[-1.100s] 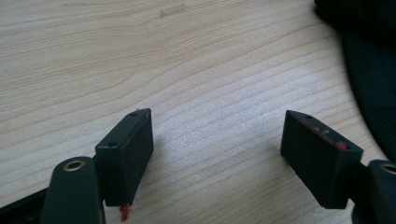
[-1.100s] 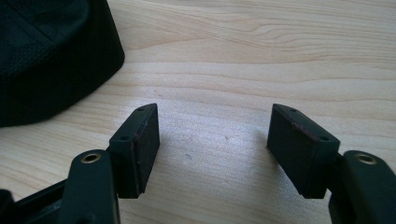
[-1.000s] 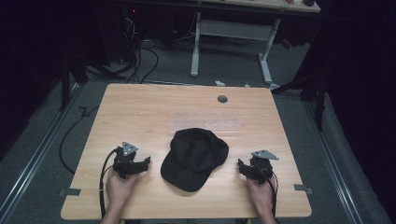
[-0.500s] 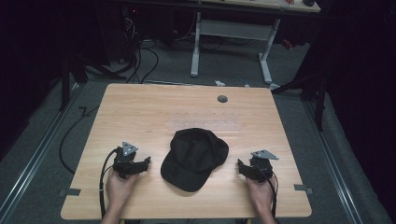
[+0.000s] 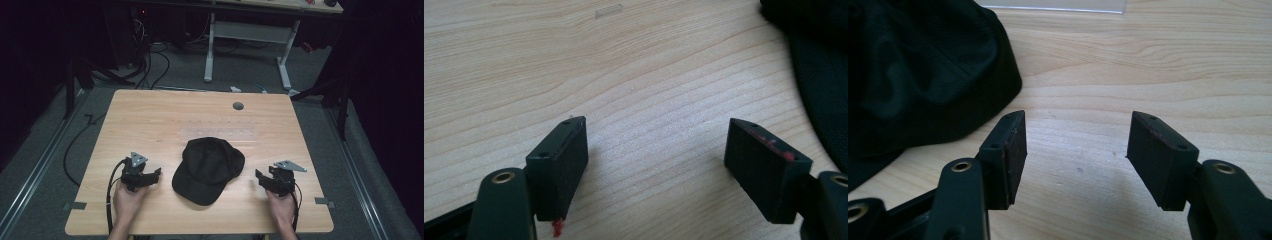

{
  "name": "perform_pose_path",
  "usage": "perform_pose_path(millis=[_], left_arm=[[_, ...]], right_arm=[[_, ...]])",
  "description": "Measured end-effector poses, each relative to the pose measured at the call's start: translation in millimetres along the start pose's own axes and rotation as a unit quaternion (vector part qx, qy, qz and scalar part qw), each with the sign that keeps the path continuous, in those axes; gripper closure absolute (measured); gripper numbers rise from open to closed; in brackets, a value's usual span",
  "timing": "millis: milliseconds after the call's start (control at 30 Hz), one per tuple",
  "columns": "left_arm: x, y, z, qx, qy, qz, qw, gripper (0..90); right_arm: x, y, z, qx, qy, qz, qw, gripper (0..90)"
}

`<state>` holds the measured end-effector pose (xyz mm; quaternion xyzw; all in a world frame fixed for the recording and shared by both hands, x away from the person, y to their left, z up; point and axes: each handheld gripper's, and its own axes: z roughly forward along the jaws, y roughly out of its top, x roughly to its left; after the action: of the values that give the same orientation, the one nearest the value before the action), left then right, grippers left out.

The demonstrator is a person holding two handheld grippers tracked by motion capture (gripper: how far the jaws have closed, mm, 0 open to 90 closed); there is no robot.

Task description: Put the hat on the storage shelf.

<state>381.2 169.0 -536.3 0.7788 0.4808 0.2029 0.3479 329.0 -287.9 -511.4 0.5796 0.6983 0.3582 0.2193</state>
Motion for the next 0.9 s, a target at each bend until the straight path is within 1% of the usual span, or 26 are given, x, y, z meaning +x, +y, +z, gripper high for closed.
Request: perform_pose_path(millis=[33,100,133,167,333,467,500,567,600,667,767,900], left_arm=[[0.0,0.0,0.0,0.000,0.000,0.000,1.0000,25.8],[0.0,0.0,0.0,0.000,0.000,0.000,1.0000,25.8],[0.0,0.1,-0.1,0.001,0.000,0.000,1.0000,25.8],[0.0,0.0,0.0,0.000,0.000,0.000,1.0000,25.8],[0.1,0.0,0.0,0.000,0.000,0.000,1.0000,25.9],[0.1,0.0,0.0,0.000,0.000,0.000,1.0000,26.0],[0.2,0.0,0.0,0.000,-0.001,0.000,1.0000,26.0],[0.2,0.0,0.0,-0.001,-0.001,0.000,1.0000,26.3],[0.2,0.0,0.0,-0.001,-0.001,0.001,1.0000,26.4],[0.1,0.0,0.1,-0.002,-0.001,0.001,1.0000,27.0],[-0.1,-0.1,-0.1,-0.002,-0.003,0.003,1.0000,27.8],[-0.1,-0.1,-0.1,-0.002,-0.003,0.004,1.0000,27.9]], right_arm=[[1.5,1.6,-2.8,-0.004,0.009,-0.005,0.9999,41.2],[4.7,3.5,-5.4,-0.010,0.017,-0.004,0.9998,40.7],[4.7,3.5,-5.4,-0.010,0.017,-0.004,0.9998,40.7],[7.9,6.0,-6.1,-0.017,0.024,-0.017,0.9994,38.3],[19.2,14.6,-8.5,-0.009,0.055,-0.029,0.9980,37.1],[26.1,22.0,-9.7,-0.011,0.072,-0.038,0.9966,36.7],[26.1,22.0,-9.7,-0.011,0.072,-0.038,0.9966,36.7],[30.9,27.0,-9.4,-0.015,0.074,-0.045,0.9962,36.8],[32.4,29.0,-9.4,-0.018,0.074,-0.052,0.9958,36.8],[35.5,32.7,-9.5,-0.022,0.078,-0.058,0.9950,36.7],[38.8,36.6,-10.1,-0.024,0.082,-0.059,0.9946,36.7],[42.5,45.1,-8.5,-0.026,0.095,-0.062,0.9932,36.0]])
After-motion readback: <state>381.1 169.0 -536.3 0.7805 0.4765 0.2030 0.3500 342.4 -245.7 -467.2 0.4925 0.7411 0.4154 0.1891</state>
